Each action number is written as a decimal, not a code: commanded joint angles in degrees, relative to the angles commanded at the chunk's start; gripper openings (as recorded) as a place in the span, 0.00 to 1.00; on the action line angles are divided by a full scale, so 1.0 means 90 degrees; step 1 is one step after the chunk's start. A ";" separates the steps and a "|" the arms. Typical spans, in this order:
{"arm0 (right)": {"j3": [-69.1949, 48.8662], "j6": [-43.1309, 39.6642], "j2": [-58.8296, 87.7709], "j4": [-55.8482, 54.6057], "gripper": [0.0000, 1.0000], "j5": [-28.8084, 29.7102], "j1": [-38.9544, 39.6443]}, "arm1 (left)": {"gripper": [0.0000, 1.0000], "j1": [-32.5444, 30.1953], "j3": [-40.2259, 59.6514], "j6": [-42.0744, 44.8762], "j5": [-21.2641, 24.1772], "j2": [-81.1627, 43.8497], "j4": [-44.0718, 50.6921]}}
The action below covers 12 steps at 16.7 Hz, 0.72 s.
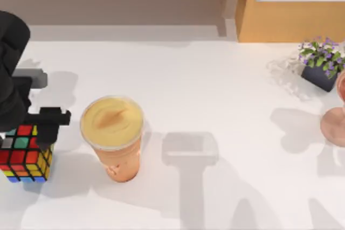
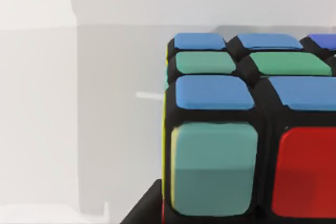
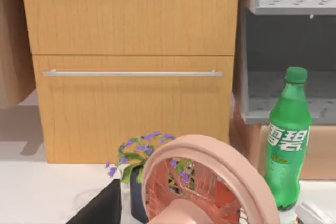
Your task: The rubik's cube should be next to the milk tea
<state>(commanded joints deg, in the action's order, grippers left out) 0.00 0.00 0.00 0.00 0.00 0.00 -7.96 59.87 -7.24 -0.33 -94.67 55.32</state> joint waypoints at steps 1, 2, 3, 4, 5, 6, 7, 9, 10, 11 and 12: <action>0.0000 0.0000 0.0000 0.0000 1.00 0.0000 0.0000 | 0.38 0.0000 0.0000 0.0000 0.0000 0.0000 0.0000; 0.0000 0.0000 0.0000 0.0000 1.00 0.0000 0.0000 | 0.45 0.0000 0.0000 0.0000 0.0000 0.0000 0.0000; 0.0000 0.0000 0.0000 0.0000 1.00 0.0000 0.0000 | 0.53 0.0000 0.0000 0.0000 0.0000 0.0000 0.0000; 0.0000 0.0000 0.0000 0.0000 1.00 0.0000 0.0000 | 0.60 0.0000 0.0000 0.0000 0.0000 0.0000 0.0000; 0.0000 0.0000 0.0000 0.0000 1.00 0.0000 0.0000 | 0.68 0.0000 0.0000 0.0000 0.0000 0.0000 0.0000; 0.0000 0.0000 0.0000 0.0000 1.00 0.0000 0.0000 | 0.75 0.0000 0.0000 0.0000 0.0000 0.0000 0.0000; 0.0000 0.0000 0.0000 0.0000 1.00 0.0000 0.0000 | 0.83 0.0000 0.0000 0.0000 0.0000 0.0000 0.0000; 0.0000 0.0000 0.0000 0.0000 1.00 0.0000 0.0000 | 0.98 0.0000 0.0000 0.0000 0.0000 0.0000 0.0000; 0.0000 0.0000 0.0000 0.0000 1.00 0.0000 0.0000 | 1.00 0.0000 0.0000 0.0000 0.0000 0.0000 0.0000; 0.0000 0.0000 0.0000 0.0000 1.00 0.0000 0.0000 | 1.00 0.0000 0.0000 0.0000 0.0000 0.0000 0.0000; 0.0000 0.0000 0.0000 0.0000 1.00 0.0000 0.0000 | 1.00 0.0000 0.0000 0.0000 0.0000 0.0000 0.0000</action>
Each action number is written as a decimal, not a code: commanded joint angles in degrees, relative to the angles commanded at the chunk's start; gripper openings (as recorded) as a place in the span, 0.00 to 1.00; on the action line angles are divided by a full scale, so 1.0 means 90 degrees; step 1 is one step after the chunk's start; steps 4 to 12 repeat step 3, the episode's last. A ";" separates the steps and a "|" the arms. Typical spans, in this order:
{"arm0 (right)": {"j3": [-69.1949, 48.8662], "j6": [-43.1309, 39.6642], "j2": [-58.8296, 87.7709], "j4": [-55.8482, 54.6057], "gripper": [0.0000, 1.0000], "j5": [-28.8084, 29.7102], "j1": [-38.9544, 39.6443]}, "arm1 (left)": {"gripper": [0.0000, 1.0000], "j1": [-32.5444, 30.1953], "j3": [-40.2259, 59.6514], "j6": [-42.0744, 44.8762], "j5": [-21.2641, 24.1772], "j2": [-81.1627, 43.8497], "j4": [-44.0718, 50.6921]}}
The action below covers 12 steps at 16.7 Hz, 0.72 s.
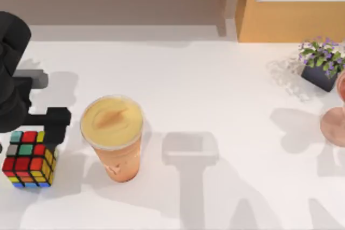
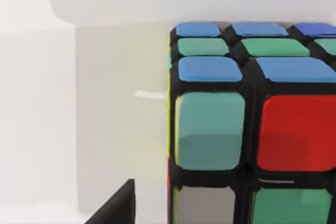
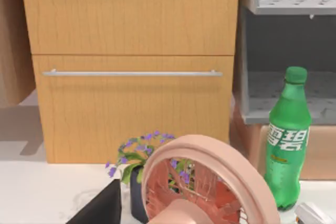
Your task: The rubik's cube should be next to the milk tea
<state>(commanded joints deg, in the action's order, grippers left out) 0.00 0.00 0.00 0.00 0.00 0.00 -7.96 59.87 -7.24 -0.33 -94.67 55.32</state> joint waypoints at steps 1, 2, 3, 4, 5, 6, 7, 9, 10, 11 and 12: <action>0.0000 0.0000 0.0000 0.0000 1.00 0.0000 0.0000 | 1.00 0.0000 0.0000 0.0000 0.0000 0.0000 0.0000; 0.0000 0.0000 0.0000 0.0000 1.00 0.0000 0.0000 | 1.00 0.0000 0.0000 0.0000 0.0000 0.0000 0.0000; 0.0000 0.0000 0.0000 0.0000 1.00 0.0000 0.0000 | 1.00 0.0000 0.0000 0.0000 0.0000 0.0000 0.0000; 0.0000 0.0000 0.0000 0.0000 1.00 0.0000 0.0000 | 1.00 0.0000 0.0000 0.0000 0.0000 0.0000 0.0000; 0.0000 0.0000 0.0000 0.0000 1.00 0.0000 0.0000 | 1.00 0.0000 0.0000 0.0000 0.0000 0.0000 0.0000; 0.0000 0.0000 0.0000 0.0000 1.00 0.0000 0.0000 | 1.00 0.0000 0.0000 0.0000 0.0000 0.0000 0.0000; 0.0000 0.0000 0.0000 0.0000 1.00 0.0000 0.0000 | 1.00 0.0000 0.0000 0.0000 0.0000 0.0000 0.0000; 0.0000 0.0000 0.0000 0.0000 1.00 0.0000 0.0000 | 1.00 0.0000 0.0000 0.0000 0.0000 0.0000 0.0000; 0.0000 0.0000 0.0000 0.0000 1.00 0.0000 0.0000 | 1.00 0.0000 0.0000 0.0000 0.0000 0.0000 0.0000; 0.0000 0.0000 0.0000 0.0000 1.00 0.0000 0.0000 | 1.00 0.0000 0.0000 0.0000 0.0000 0.0000 0.0000; 0.0000 0.0000 0.0000 0.0000 1.00 0.0000 0.0000 | 1.00 0.0000 0.0000 0.0000 0.0000 0.0000 0.0000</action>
